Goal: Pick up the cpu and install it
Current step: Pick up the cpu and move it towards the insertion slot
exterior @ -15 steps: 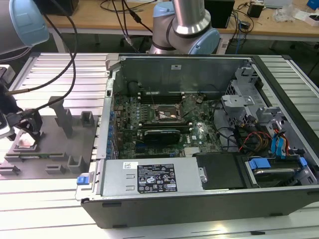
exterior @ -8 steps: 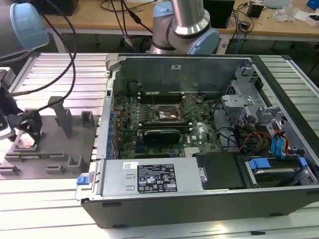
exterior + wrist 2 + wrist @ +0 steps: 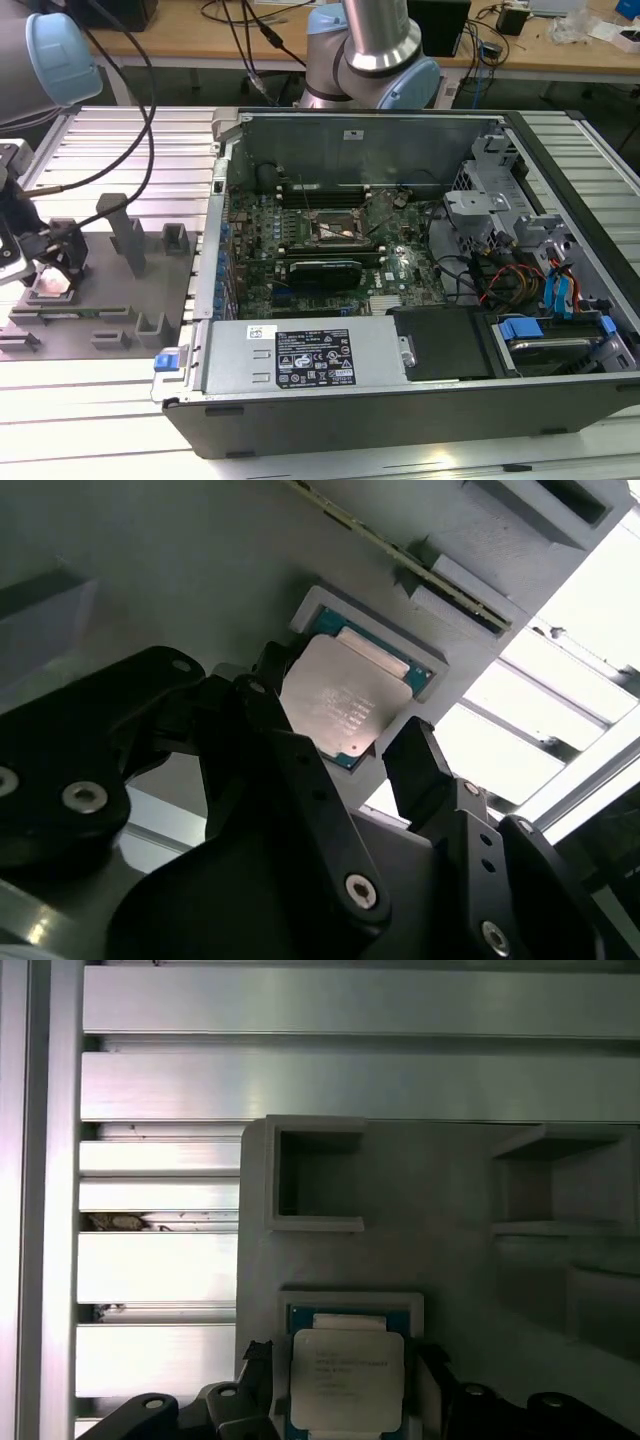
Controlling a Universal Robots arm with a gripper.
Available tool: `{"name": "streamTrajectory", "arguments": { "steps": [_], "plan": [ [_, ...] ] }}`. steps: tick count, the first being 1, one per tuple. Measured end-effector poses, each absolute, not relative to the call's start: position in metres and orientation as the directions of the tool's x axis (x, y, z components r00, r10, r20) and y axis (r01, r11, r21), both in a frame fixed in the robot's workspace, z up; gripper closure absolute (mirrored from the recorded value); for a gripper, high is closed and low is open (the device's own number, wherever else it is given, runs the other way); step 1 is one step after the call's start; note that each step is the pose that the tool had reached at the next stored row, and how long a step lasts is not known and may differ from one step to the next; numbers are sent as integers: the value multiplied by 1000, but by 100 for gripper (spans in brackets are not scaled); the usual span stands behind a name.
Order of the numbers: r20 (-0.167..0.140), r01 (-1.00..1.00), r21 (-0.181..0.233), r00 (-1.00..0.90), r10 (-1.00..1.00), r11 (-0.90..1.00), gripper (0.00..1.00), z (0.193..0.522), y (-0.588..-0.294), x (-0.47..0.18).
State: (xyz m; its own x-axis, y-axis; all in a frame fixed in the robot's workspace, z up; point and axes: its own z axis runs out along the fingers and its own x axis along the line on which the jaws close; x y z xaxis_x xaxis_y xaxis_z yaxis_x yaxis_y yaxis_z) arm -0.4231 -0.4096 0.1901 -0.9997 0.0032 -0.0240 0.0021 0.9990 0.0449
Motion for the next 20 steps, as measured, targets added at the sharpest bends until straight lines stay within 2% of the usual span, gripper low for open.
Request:
{"name": "streamTrajectory", "arguments": {
  "steps": [14, 15, 16, 20],
  "plan": [
    [-24, 2, 45, -1000, 3, 999, 34, 187, -410, -422],
    [-24, 2, 45, -1000, 3, 999, 35, 187, -410, -422],
    [-24, 2, 45, -1000, 3, 999, 42, 186, -410, -422],
    [-24, 2, 45, -1000, 3, 999, 42, 186, -410, -422]
  ]
}}
